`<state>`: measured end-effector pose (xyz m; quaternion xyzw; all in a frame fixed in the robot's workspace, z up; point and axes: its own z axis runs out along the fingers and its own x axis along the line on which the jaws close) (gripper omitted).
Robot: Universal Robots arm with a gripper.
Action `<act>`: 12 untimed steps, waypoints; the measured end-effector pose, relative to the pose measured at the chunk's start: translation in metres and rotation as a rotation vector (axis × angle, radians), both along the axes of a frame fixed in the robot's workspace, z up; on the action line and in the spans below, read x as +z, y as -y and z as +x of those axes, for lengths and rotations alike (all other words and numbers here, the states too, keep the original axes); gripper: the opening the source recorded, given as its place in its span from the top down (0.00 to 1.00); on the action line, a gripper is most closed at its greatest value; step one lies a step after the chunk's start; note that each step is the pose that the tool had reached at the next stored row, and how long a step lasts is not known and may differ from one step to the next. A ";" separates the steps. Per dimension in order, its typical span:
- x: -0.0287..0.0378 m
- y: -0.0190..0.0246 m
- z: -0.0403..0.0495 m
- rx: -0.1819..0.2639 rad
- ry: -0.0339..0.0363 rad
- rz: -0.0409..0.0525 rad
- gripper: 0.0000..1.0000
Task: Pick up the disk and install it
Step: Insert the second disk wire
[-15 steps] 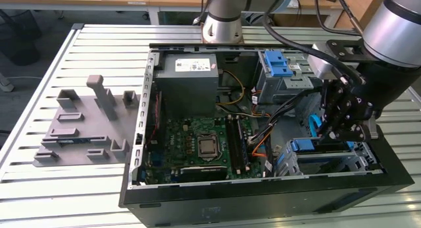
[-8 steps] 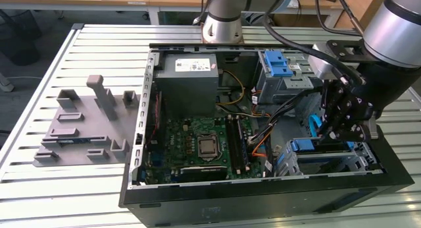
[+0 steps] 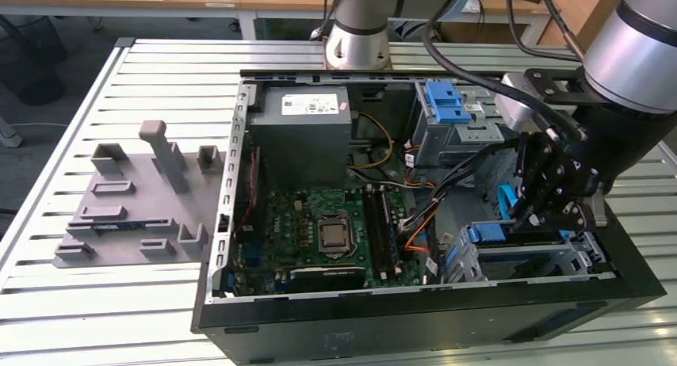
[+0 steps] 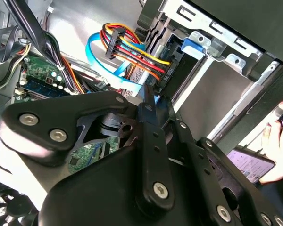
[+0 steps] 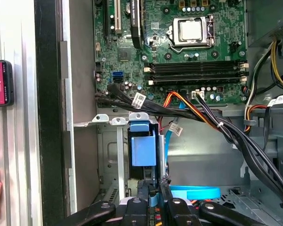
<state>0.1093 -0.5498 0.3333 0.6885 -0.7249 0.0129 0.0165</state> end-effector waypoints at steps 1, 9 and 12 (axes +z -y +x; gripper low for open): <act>-0.0001 0.0000 0.0000 0.000 0.0000 0.0001 0.76; -0.0004 0.0000 0.0020 0.000 -0.0003 0.0008 0.76; -0.0007 0.0001 0.0021 0.000 -0.0003 0.0045 0.76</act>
